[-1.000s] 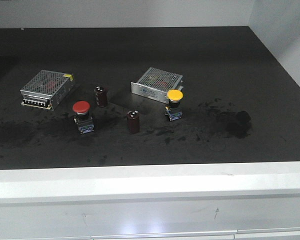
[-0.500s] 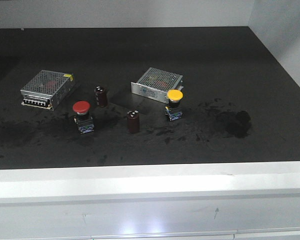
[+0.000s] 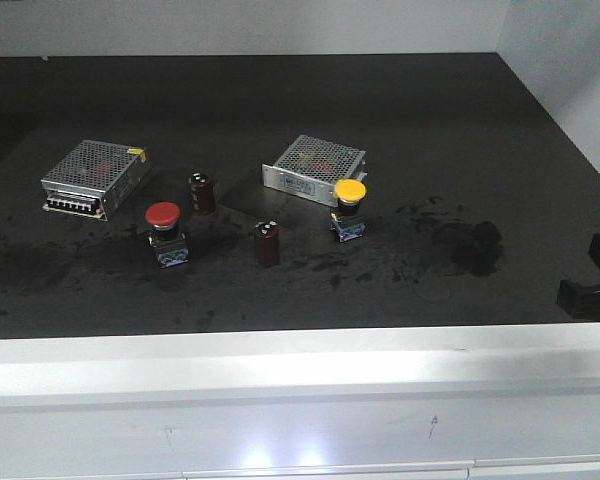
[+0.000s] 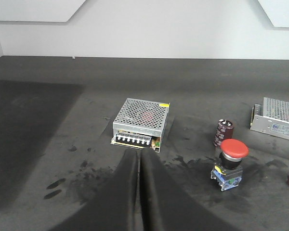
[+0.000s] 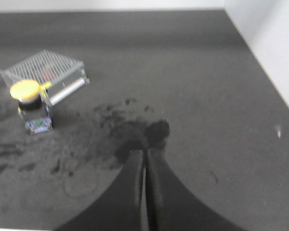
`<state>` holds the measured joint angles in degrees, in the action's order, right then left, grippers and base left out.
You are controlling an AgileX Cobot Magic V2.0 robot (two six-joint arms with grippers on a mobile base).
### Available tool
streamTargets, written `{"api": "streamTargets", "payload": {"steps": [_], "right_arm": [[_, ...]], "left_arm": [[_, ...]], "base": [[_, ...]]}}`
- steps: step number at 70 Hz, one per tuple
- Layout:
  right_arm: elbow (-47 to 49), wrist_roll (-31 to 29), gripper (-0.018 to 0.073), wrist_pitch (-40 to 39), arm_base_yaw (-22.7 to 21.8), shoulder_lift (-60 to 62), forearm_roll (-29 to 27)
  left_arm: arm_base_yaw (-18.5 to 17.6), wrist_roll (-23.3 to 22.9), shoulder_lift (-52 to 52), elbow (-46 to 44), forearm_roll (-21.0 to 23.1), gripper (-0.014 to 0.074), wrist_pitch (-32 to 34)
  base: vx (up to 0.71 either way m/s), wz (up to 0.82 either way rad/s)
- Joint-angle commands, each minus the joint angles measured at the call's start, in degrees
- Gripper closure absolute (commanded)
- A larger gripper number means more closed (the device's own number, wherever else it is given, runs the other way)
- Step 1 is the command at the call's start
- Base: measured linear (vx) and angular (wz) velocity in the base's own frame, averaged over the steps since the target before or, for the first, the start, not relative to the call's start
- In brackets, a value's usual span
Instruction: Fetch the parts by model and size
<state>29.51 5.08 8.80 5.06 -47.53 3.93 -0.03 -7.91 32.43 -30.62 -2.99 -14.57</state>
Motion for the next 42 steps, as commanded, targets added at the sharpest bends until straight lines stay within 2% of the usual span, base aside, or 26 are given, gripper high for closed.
{"api": "streamTargets", "payload": {"steps": [1, 11, 19, 26, 34, 42], "right_arm": [[1.97, -0.53, 0.0568, -3.5, -0.1, -0.15, 1.42], [2.15, -0.53, 0.0542, -3.36, -0.1, -0.15, 2.07], [2.15, -0.53, 0.0447, -3.18, -0.1, -0.15, 2.07], [2.15, -0.53, 0.0301, -3.27, -0.1, -0.15, 2.07], [2.15, -0.65, 0.0109, -3.66, -0.1, -0.15, 2.07], [2.08, -0.65, -0.0014, -4.51, -0.1, -0.15, 2.07]], "left_arm": [[-0.47, -0.51, 0.32, -1.8, 0.36, 0.0601, 3.72], [-0.47, -0.65, 0.85, -1.8, 0.3, 0.0575, 2.7], [-0.47, -0.65, 0.97, -1.8, 0.3, 0.0496, 2.43], [-0.47, -0.65, 0.97, -2.05, 0.3, 0.0377, 1.6], [-0.5, -0.65, 0.97, -2.09, 0.3, 0.0185, 0.32], [-0.5, -0.65, 0.97, -2.03, 0.3, 0.0039, 0.73]], "base": [[0.0, 0.0], [0.0, 0.0], [0.0, 0.0], [0.0, 0.0], [0.0, 0.0], [0.0, 0.0]]}}
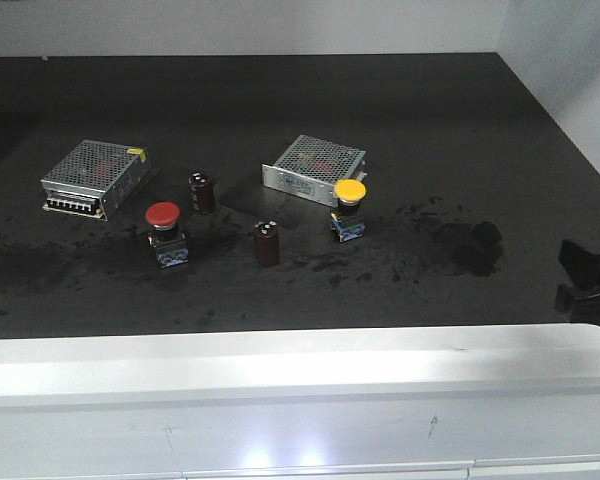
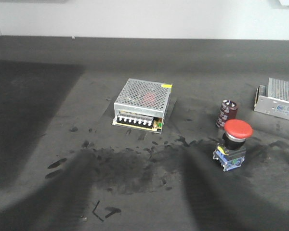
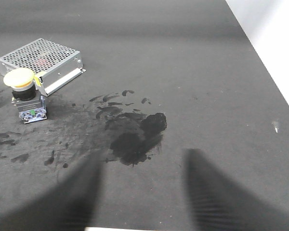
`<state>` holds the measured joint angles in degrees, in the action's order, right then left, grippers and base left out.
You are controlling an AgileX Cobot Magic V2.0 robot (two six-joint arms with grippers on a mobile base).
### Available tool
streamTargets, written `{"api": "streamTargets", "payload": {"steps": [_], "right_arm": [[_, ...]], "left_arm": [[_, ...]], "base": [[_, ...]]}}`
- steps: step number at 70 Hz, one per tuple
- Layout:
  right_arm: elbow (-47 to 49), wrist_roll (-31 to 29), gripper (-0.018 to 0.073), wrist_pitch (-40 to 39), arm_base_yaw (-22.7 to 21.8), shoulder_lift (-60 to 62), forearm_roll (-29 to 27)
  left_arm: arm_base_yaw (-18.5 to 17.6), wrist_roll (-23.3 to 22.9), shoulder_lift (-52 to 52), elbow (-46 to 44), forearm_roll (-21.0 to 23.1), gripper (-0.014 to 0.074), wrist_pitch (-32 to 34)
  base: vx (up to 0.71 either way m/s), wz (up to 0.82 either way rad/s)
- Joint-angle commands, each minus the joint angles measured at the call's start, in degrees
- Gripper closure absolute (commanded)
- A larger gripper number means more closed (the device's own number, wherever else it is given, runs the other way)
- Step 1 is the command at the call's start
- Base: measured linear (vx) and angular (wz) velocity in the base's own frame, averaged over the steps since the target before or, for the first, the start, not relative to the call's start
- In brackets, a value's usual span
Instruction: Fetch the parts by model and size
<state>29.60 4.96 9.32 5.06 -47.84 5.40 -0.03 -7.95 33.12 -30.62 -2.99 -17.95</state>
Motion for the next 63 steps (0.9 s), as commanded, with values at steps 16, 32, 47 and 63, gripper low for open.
{"api": "streamTargets", "payload": {"steps": [16, 32, 47, 63], "right_arm": [[1.99, -0.52, -0.0049, -5.18, -0.1, 0.17, 0.6], [1.99, -0.38, 0.0003, -5.77, -0.1, 0.17, 0.6], [1.99, -0.38, 0.0035, -5.77, -0.1, 0.17, 0.6], [1.99, -0.38, 0.0035, -5.88, -0.1, 0.17, 0.6]], "left_arm": [[-0.5, -0.6, 0.28, -1.82, 3.68, -0.0012, 7.1], [-1.14, -0.11, 6.02, -8.9, 4.83, 0.0031, -0.3], [-3.66, 1.41, 19.15, -23.0, 5.08, 0.0031, -10.33], [-9.04, 1.41, 34.15, -36.02, 6.34, 0.0031, -16.85]], "base": [[0.0, 0.0], [0.0, 0.0], [0.0, 0.0], [0.0, 0.0]]}}
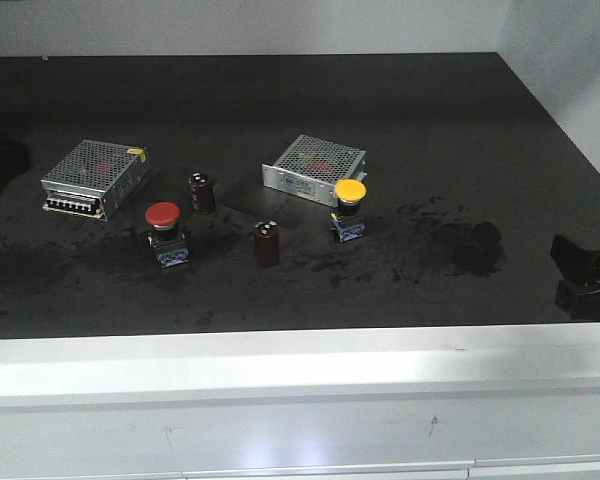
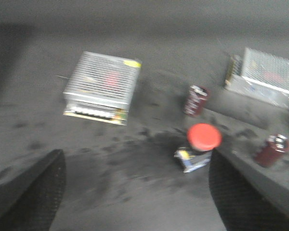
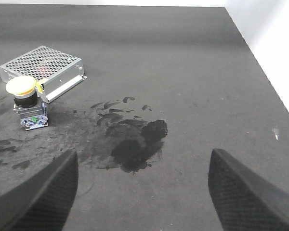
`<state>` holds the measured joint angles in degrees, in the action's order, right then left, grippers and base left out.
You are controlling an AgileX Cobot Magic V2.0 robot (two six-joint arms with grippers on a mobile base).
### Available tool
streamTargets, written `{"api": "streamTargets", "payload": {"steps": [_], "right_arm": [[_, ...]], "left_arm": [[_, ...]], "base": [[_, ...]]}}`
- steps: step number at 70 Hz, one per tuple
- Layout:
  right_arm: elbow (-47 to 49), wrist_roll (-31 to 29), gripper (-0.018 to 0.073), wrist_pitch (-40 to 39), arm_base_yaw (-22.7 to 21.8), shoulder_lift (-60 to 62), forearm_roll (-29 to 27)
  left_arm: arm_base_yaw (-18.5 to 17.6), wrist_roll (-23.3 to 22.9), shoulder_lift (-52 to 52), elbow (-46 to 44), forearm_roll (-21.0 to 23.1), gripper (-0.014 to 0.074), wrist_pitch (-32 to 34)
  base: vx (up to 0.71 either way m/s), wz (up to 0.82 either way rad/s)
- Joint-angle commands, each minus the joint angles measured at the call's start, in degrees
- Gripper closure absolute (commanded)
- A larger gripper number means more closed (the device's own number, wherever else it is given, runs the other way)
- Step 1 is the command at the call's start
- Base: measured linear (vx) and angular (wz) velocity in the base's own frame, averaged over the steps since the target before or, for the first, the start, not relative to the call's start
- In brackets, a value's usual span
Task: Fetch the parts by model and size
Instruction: 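Reach the left gripper down over the red-capped button, then close the left gripper on the red button and lift it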
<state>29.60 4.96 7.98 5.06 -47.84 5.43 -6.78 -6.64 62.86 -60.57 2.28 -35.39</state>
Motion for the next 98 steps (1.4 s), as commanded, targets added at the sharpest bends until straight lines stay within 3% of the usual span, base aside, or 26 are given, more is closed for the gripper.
{"api": "streamTargets", "payload": {"steps": [1, 15, 46, 82, 98], "right_arm": [[1.99, -0.38, 0.0035, -4.54, -0.1, 0.17, 0.57], [1.99, -0.38, 0.0035, -4.49, -0.1, 0.17, 0.57], [1.99, -0.38, 0.0035, -4.49, -0.1, 0.17, 0.57], [1.99, -0.38, 0.0035, -4.54, -0.1, 0.17, 0.57], [1.99, -0.38, 0.0035, -4.31, -0.1, 0.17, 0.57]], "left_arm": [[-2.87, 0.09, 5.31, -7.19, 1.08, 0.0031, 0.18], [-7.42, -0.02, 17.53, -17.12, 0.85, 0.0031, -6.2], [-11.17, -6.48, 34.54, -31.41, -3.43, 0.0031, -15.33], [-11.63, -9.56, 40.77, -34.04, -3.45, 0.0033, -18.02], [-11.63, -12.03, 42.52, -34.04, -3.51, 0.0136, -18.02]], "base": [[0.0, 0.0], [0.0, 0.0], [0.0, 0.0], [0.0, 0.0], [0.0, 0.0]]}}
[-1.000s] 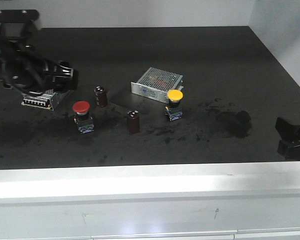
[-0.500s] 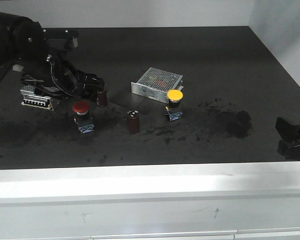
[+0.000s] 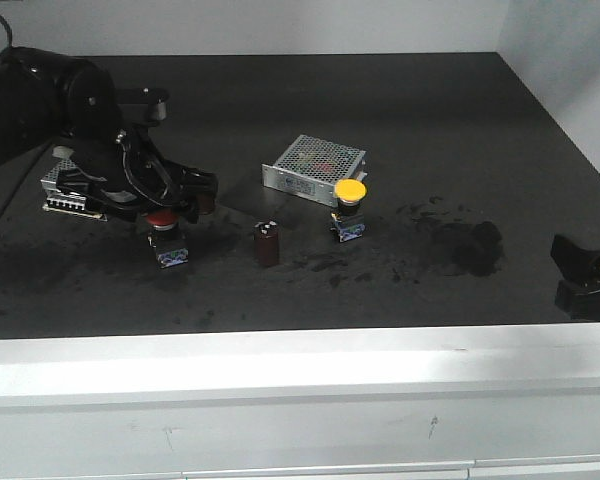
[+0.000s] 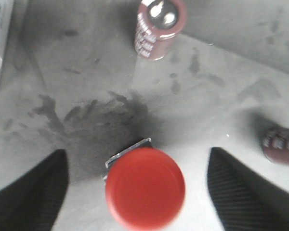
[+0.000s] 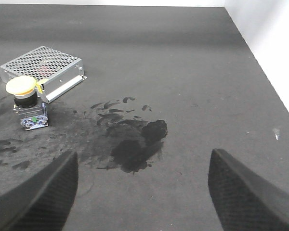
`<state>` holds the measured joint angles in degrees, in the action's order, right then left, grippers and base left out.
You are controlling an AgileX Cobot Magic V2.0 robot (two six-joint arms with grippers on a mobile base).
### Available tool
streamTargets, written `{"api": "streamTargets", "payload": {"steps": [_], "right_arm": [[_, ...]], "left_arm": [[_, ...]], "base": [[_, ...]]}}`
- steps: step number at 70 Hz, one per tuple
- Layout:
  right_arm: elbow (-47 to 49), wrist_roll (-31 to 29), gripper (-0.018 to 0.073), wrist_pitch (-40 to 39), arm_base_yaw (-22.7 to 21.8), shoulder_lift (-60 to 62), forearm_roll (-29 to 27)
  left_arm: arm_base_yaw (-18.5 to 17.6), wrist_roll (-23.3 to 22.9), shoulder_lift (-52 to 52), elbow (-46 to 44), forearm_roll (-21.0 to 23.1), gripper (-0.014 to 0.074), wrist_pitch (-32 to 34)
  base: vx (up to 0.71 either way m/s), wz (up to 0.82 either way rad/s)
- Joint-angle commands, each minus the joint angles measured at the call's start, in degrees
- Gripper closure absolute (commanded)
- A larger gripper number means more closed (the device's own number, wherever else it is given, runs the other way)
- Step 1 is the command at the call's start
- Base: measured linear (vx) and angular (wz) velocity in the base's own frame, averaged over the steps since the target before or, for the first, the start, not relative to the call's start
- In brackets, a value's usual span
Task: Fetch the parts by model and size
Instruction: 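Close the left gripper on the red button and lift it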
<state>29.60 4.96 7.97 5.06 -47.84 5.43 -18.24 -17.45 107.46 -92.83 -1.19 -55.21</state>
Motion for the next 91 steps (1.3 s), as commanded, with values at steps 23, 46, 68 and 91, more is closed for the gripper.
{"api": "streamTargets", "payload": {"steps": [23, 46, 68, 91], "right_arm": [[1.99, -0.38, 0.0035, -3.82, -0.1, 0.17, 0.57], [1.99, -0.38, 0.0035, -2.5, -0.1, 0.17, 0.57], [1.99, -0.38, 0.0035, -2.27, -0.1, 0.17, 0.57], [1.99, -0.38, 0.0035, -2.27, -0.1, 0.17, 0.57]], "left_arm": [[-0.16, -1.12, -1.41, -1.78, -0.42, 0.0429, 2.01], [-1.02, -0.99, -13.14, 0.44, -5.29, 0.0603, 5.35], [-1.16, -1.04, -35.66, 18.89, -8.09, 0.0604, 15.67], [-1.16, -0.98, -59.66, 38.37, -9.11, 0.0604, 18.34]], "base": [[0.0, 0.0], [0.0, 0.0], [0.0, 0.0], [0.0, 0.0]]}}
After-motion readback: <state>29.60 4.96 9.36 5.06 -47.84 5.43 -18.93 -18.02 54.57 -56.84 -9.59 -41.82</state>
